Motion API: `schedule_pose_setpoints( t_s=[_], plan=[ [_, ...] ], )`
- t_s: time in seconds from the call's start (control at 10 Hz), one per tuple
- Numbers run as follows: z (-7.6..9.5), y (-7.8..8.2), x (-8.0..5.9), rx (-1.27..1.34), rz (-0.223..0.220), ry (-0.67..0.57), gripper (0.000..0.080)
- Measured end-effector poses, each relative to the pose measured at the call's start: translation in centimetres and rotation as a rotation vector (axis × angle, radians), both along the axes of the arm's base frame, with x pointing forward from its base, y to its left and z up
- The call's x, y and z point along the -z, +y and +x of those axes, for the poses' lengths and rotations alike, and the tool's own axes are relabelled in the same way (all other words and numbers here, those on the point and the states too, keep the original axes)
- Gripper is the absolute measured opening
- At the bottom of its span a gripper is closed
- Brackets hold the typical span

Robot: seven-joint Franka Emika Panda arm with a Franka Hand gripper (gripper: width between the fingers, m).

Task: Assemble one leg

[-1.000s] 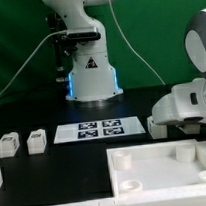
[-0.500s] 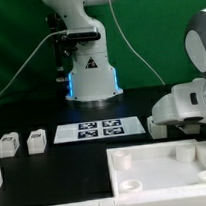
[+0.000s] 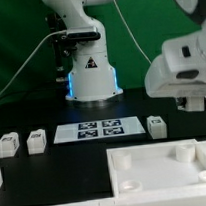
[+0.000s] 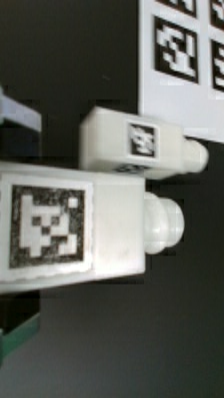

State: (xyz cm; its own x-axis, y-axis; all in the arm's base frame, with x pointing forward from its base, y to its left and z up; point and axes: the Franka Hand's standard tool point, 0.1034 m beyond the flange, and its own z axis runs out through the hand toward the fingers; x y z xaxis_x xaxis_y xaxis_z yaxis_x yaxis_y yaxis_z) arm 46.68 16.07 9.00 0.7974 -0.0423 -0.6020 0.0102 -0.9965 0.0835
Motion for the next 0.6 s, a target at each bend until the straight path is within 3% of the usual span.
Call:
schedule_pose_setpoints(
  t_s=[0.2,0.3,0.4,0.5,0.6],
  plan=[
    [3.7,-2.0,-4.9,0.045,0.036,-0.321,0.0295],
    [6.0,-3.7,-6.1,0.031,0.048,-0.492,0.0295],
    [7.0,-5.1,-7.4,-0.079,0.013,-0.608,0.0295],
    [7.4,-3.8,-7.6,-0.062,0.044,-0.772,0.0295],
    [6.6,-3.3,-7.1,-0.062,0.087,-0.865,0.0295]
  ],
)
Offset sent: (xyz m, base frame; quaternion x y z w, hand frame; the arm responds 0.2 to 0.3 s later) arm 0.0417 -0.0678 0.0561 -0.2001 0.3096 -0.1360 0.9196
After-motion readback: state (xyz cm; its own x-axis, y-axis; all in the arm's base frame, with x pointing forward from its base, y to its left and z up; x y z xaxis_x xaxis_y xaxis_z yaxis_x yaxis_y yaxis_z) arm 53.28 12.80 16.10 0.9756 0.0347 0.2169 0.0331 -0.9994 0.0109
